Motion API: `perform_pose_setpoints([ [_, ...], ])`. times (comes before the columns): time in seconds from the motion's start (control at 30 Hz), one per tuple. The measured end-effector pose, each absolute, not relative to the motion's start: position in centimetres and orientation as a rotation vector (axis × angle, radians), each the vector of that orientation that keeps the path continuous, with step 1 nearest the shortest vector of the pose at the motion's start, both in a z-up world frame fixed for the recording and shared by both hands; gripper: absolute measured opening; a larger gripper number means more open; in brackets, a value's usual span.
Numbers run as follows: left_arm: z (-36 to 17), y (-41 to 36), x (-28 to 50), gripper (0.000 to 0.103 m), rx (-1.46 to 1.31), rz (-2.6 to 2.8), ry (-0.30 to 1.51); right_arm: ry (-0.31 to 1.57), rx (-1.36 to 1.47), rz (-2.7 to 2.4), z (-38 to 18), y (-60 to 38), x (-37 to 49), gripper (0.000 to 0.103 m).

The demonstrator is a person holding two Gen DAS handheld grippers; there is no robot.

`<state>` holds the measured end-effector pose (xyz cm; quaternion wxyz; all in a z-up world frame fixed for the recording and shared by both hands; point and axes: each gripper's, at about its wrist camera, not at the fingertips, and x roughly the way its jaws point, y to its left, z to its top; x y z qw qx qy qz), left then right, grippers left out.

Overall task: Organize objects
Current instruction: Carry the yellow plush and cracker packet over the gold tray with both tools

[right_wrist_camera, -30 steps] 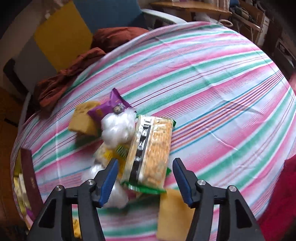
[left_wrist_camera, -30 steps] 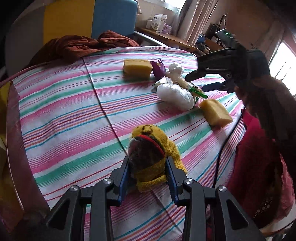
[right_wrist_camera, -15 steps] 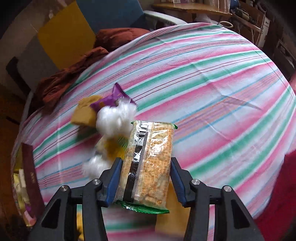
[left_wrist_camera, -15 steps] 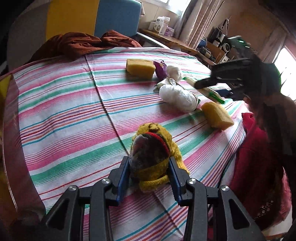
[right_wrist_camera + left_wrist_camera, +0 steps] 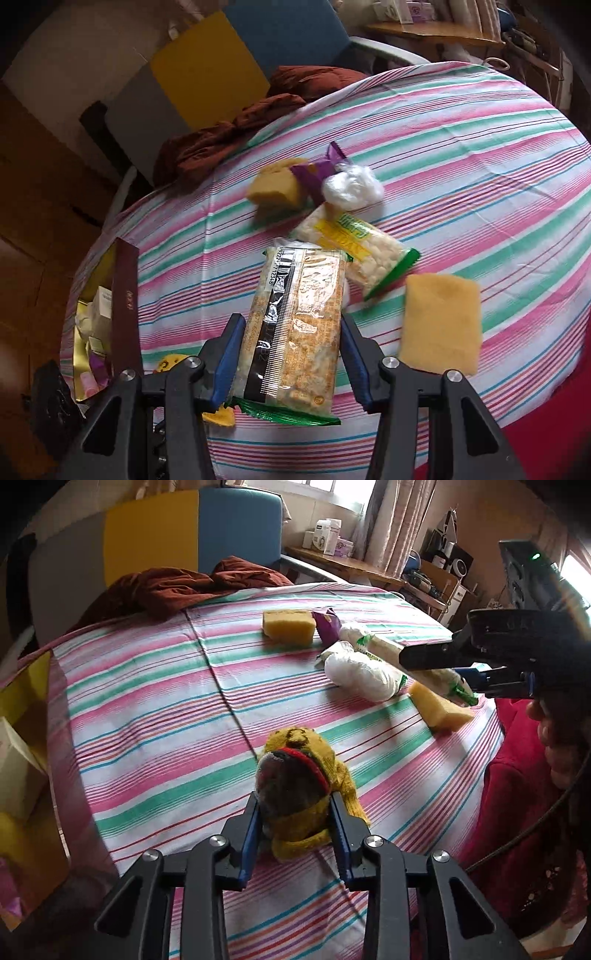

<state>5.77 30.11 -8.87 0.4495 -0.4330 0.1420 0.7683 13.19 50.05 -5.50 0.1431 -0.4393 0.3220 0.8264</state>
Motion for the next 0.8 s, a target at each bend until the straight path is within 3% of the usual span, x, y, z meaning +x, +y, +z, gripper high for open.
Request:
perform_pose_setpoints([
  [0.57, -2.9, 26.8, 6.5, 0.035, -0.924, 2.056, 0.315, 0.967, -1.222, 2.418, -5.6, 50.1, 12.9, 0.051],
  [0.8, -1.2, 24.5, 6.1, 0.035, -0.907, 2.095, 0.266, 0.901, -1.243, 2.424, -5.4, 49.2, 12.3, 0.051],
])
